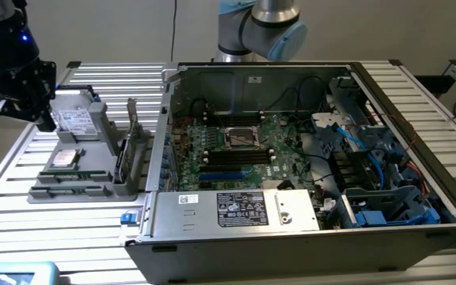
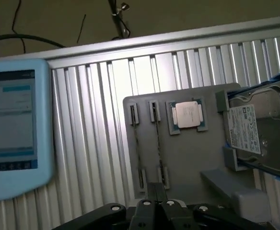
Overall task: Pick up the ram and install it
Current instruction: 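Pick up the ram and move it above insertion slot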
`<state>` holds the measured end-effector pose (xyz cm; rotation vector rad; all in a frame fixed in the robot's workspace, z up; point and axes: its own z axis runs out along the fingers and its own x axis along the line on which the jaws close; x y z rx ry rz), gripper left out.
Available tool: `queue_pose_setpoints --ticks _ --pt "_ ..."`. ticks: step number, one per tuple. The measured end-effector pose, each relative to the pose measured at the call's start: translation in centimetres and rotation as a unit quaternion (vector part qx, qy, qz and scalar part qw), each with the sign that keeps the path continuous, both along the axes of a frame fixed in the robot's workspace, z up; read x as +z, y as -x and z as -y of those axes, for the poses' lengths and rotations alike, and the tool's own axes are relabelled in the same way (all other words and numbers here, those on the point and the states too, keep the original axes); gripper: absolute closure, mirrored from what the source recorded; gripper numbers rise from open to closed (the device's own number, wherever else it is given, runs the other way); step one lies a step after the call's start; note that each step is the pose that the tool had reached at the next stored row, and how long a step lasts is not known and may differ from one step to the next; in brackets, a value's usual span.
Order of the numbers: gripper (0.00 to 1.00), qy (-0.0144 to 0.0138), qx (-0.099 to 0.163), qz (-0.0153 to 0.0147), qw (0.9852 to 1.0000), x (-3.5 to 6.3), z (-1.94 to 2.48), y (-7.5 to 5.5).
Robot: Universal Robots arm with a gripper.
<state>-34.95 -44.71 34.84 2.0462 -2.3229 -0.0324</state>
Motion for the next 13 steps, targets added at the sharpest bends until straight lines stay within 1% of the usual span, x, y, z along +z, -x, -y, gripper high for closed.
queue_pose_setpoints --ticks 3,7,9,13 --pt "0.89 -0.0001 0.027 0.0032 0.9996 0.01 0.0 0.0" --pt "0.89 -0.0005 0.062 0.0066 0.998 0.0 0.0 0.0" --pt "0.89 -0.0005 0.073 0.0078 0.9973 -0.03 0.0 0.0" --pt "0.89 -0.0005 0.084 0.0093 0.9964 -0.14 0.0 0.0"
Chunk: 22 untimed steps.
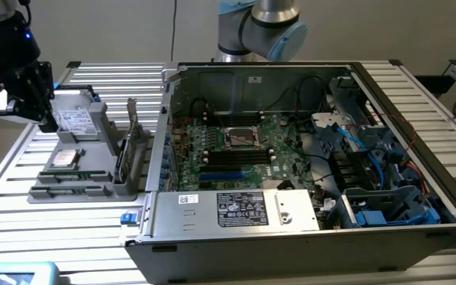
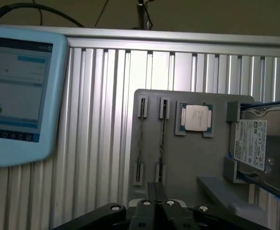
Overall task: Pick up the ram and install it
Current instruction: 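Pick up the ram and move it above insertion slot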
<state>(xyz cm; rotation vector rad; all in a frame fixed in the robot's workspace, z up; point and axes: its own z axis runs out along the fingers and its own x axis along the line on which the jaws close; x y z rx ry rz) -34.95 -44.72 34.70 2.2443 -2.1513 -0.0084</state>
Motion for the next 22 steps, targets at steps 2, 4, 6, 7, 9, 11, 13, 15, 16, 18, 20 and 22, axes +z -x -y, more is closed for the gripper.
queue_pose_setpoints --ticks 2,4,6,7,9,11,13,15,16,18,20,22 --pt "0.89 0.0 0.004 0.0007 1.0 -0.05 0.0 0.0" --pt "0.89 0.0 0.005 0.0008 1.0 -0.05 0.0 0.0" --pt "0.89 0.0 0.005 0.0008 1.0 -0.05 0.0 0.0" --pt "0.89 0.0 0.005 0.0008 1.0 -0.06 0.0 0.0" --pt "0.76 0.0 0.005 0.0009 1.0 -0.06 0.0 0.0" --pt "0.7 -0.0001 0.005 0.001 1.0 -0.16 0.0 0.0" --pt "0.64 0.0 0.005 0.0009 1.0 -0.44 0.01 0.0" --pt "0.64 0.0 0.005 0.0009 1.0 -0.8 0.02 0.1" --pt "0.64 0.0 0.005 0.0009 1.0 -0.98 0.03 0.1" --pt "0.64 0.0 0.005 0.0013 1.0 -1.34 0.04 0.1" --pt "0.64 -0.0001 0.005 0.0017 1.0 -1.7 0.07 0.1" --pt "0.64 -0.0002 0.005 0.0018 1.0 -2.02 0.12 0.1"
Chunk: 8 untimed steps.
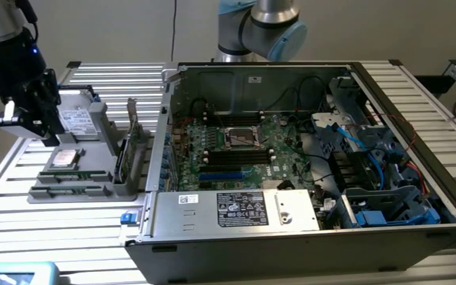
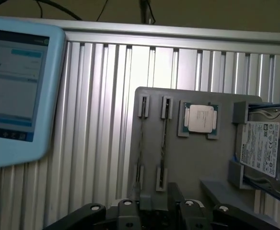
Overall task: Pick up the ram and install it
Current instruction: 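Pick up the ram and move it above insertion slot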
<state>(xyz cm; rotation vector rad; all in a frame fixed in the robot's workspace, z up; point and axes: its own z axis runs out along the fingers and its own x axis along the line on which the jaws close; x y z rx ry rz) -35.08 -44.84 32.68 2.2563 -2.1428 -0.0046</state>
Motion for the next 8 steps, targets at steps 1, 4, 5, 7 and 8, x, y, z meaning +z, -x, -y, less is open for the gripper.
queue_pose_setpoints --ticks 1,4,5,7,8 --pt "0.64 -0.0001 0.0 0.0 1.0 -0.14 0.01 0.01" --pt "0.64 -0.0002 0.0 0.0 1.0 -0.66 0.01 0.0" --pt "0.64 -0.0002 0.0 0.0 1.0 -0.79 0.01 0.0" --pt "0.64 -0.0002 0.0 0.0 1.0 -0.99 0.01 0.0" --pt "0.64 -0.0002 0.0 0.0 1.0 -1.07 0.02 0.0"
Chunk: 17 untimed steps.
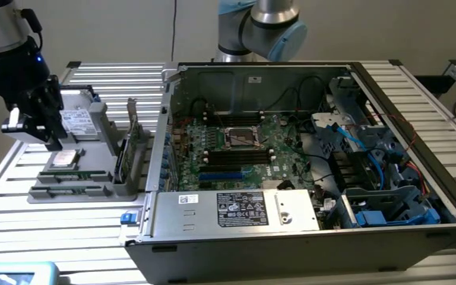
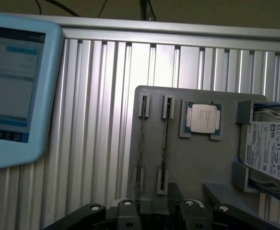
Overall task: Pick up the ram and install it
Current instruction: 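Pick up the ram and move it above insertion slot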
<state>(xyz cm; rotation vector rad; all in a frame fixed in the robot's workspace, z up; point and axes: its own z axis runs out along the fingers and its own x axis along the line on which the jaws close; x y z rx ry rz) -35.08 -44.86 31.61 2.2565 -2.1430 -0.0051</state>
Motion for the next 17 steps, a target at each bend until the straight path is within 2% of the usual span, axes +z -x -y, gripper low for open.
queue_pose_setpoints --ticks 4,8,12,17 --pt "0.64 -0.0002 0.0 0.0 1.0 -0.19 0.06 0.0" --pt "0.64 -0.0011 0.0 0.0 1.0 -0.37 0.32 0.0" --pt "0.64 -0.004 -0.001 0.0002 1.0 -0.87 0.67 0.0" --pt "0.64 -0.0056 -0.013 0.0006 0.9999 -1.67 0.72 0.0"
